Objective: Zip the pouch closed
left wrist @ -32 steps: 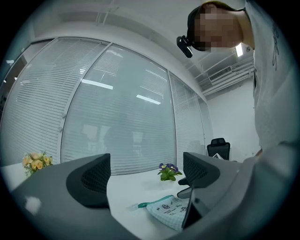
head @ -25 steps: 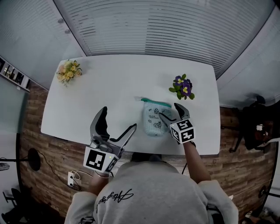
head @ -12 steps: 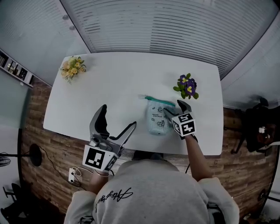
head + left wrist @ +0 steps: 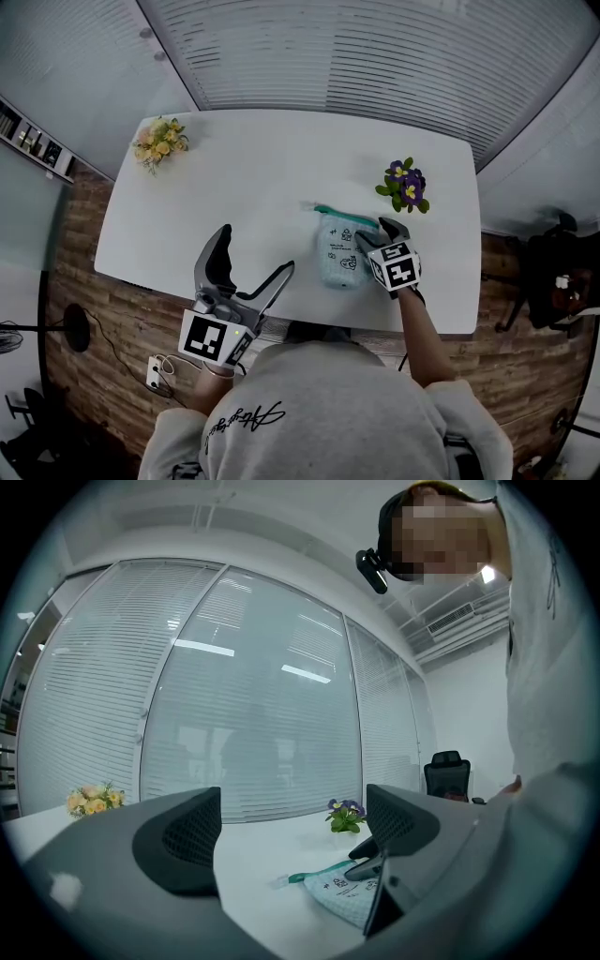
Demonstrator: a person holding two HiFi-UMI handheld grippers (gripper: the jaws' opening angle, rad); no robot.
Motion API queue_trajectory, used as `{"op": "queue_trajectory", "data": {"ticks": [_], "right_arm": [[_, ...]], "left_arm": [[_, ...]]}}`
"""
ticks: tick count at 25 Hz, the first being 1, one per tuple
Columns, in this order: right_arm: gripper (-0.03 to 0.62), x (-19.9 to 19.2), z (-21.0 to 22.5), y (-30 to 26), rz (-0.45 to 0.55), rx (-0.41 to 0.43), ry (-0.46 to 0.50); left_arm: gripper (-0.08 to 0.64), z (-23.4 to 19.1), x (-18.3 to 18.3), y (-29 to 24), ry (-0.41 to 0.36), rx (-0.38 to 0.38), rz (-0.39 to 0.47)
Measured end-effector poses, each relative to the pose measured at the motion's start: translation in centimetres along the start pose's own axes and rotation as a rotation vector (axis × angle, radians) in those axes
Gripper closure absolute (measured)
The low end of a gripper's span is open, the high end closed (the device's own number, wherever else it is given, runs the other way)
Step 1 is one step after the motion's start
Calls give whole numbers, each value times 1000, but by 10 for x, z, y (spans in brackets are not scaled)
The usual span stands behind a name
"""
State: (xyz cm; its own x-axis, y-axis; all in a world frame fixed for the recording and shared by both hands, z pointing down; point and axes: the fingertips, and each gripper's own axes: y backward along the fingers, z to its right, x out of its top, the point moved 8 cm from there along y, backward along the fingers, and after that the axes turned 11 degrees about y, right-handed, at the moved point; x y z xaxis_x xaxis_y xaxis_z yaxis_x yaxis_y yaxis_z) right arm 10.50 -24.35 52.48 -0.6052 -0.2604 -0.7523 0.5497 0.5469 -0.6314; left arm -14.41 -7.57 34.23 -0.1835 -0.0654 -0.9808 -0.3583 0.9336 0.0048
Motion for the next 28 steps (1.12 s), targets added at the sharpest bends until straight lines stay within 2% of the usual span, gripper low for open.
{"op": "queue_trajectory", "data": {"ticks": [2,7,10,13,19,28], "right_arm": [[343,1,-3,-1,-18,-3,34],[360,1,-4,-1,-26,-2,52],[453,2,-7,-1,-33,-29,83],[495,1,-10,-1,-41,-46,96],[522,0,-13,3,-25,-57,82],[531,3,-21,16,50,-87,38]], "left_arm": [[94,0,0,1,1,0,-2],[94,0,1,4,9,8,0],[94,-1,1,6,6,12,-6],[94,-1,1,7,6,16,-6],[94,-1,5,11,-6,14,-7],[94,-3,2,15,-4,3,-16]]}}
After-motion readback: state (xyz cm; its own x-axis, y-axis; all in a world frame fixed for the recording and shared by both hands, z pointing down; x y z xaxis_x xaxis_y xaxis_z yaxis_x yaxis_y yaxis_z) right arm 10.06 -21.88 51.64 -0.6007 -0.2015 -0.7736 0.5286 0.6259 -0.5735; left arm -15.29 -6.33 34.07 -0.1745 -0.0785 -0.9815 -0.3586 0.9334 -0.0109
